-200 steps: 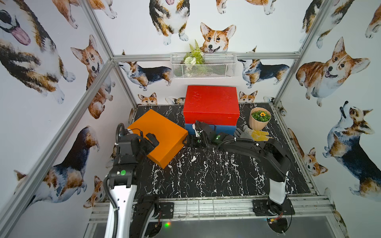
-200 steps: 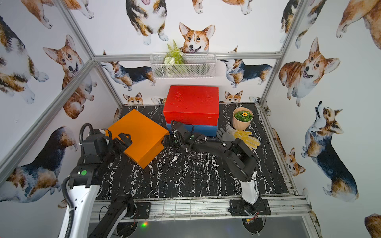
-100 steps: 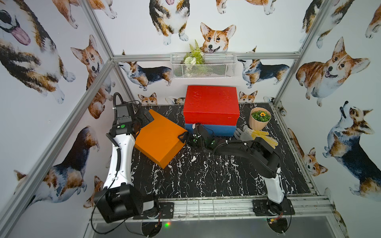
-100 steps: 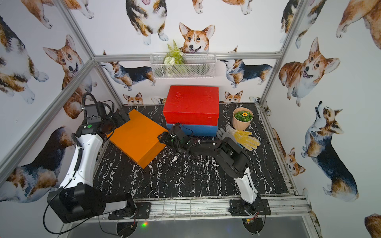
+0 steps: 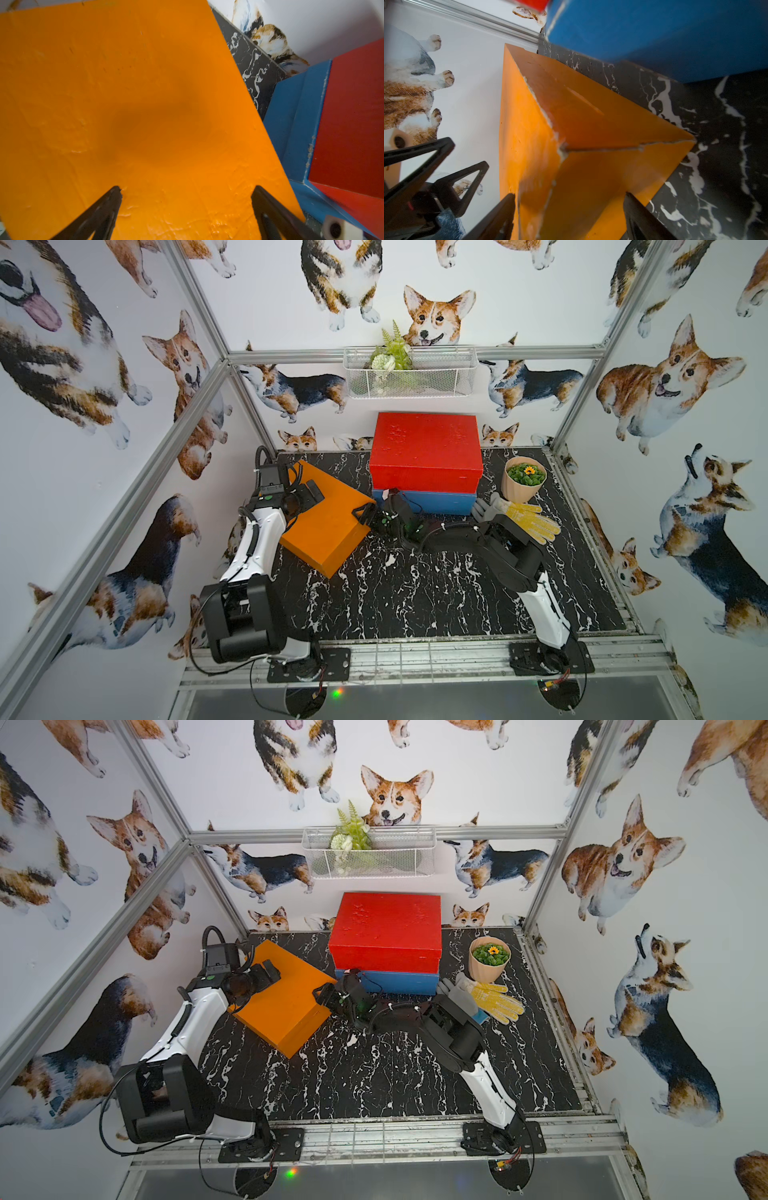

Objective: Stack the shoeboxes
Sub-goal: Move the shoebox to the center of the board.

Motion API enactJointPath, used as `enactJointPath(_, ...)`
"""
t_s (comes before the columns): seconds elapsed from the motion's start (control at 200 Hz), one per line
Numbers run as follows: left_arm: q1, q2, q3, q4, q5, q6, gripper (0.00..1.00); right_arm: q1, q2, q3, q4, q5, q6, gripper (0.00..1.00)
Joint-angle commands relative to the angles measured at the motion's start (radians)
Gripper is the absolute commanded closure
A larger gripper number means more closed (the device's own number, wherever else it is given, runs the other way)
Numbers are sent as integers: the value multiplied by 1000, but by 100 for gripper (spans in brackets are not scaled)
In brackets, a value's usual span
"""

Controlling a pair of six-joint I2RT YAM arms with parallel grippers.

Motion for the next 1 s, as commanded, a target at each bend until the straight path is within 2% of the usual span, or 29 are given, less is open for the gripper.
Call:
enactJointPath(0.0, -8, 19, -17, 49, 20, -15, 0, 6, 10, 20, 56, 8, 105, 19)
enactJointPath(0.06, -15, 23, -29, 56, 26, -17, 0, 7, 18, 28, 62, 3, 107, 23)
enactJointPath(0.15, -19, 14, -45, 64, 32, -22, 0, 10, 31, 38, 67, -4, 112, 35)
enactJointPath(0.19, -23, 8, -52, 69, 33, -23, 0, 11, 33, 42, 64, -4, 112, 36)
enactJointPath(0.215, -25, 4, -54, 70, 35, -24, 0, 12, 34, 43, 61, -2, 112, 43)
enactJointPath(0.28, -25, -3, -60, 71, 38, -24, 0, 12, 33, 38, 63, -1, 113, 50)
enactJointPath(0.5, -25, -48, -46, 42, 35, -25, 0, 12, 7, -15, 87, 5, 112, 65)
enactJointPath(0.656, -25, -109, -5, -7, 7, -18, 0, 12, -41, -99, 118, -1, 116, 66)
enactJointPath(0.871, -20, -137, 82, -72, -38, 7, 0, 10, -177, -315, 173, 7, 116, 65)
enactJointPath(0.991, 30, -110, 141, -72, -55, 20, 0, 6, -223, -363, 173, -18, 91, 57)
